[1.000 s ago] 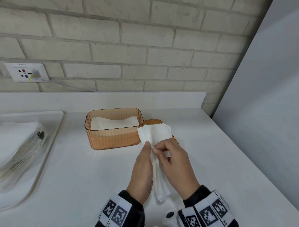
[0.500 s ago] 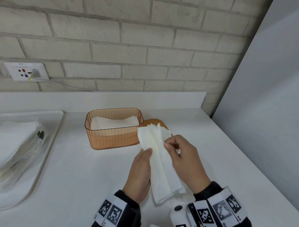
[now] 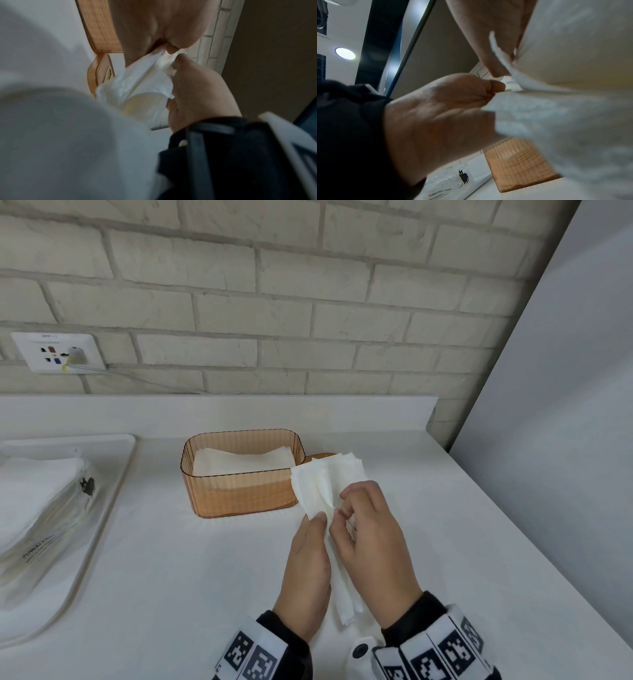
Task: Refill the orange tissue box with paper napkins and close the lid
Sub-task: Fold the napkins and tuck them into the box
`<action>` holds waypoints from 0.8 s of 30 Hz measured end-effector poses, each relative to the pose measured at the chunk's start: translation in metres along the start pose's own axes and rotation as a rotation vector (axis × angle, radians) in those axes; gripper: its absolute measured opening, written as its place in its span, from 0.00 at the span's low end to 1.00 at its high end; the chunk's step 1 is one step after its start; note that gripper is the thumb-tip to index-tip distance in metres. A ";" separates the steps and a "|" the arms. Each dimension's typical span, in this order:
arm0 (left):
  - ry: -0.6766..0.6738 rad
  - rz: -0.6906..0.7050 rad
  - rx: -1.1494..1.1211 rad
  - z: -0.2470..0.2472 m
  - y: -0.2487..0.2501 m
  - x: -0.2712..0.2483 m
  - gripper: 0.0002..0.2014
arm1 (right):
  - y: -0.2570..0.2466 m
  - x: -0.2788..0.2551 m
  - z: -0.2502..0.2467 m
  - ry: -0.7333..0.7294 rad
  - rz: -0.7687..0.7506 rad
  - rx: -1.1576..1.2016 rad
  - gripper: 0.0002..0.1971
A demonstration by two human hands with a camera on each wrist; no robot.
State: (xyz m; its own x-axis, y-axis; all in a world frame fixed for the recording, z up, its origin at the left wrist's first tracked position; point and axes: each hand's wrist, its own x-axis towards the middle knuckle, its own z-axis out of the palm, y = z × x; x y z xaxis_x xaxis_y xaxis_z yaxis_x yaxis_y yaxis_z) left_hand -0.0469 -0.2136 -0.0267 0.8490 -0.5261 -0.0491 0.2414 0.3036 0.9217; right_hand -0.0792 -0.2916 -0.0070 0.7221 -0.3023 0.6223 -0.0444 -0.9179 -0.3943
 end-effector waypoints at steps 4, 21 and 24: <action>0.019 0.018 -0.014 0.002 0.000 0.000 0.19 | -0.001 -0.001 0.007 0.013 0.053 0.054 0.14; 0.052 -0.075 -0.178 0.005 0.008 -0.007 0.21 | 0.001 0.000 0.008 -0.122 0.072 0.234 0.17; 0.066 -0.105 -0.245 0.006 0.010 -0.006 0.20 | 0.002 -0.002 0.006 -0.136 0.057 0.230 0.14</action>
State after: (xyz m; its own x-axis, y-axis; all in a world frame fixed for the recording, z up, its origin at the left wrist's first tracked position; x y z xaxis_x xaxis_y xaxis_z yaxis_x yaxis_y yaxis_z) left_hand -0.0524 -0.2120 -0.0153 0.8403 -0.5143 -0.1714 0.4291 0.4377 0.7901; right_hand -0.0765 -0.2916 -0.0126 0.8099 -0.3004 0.5037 0.0590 -0.8128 -0.5795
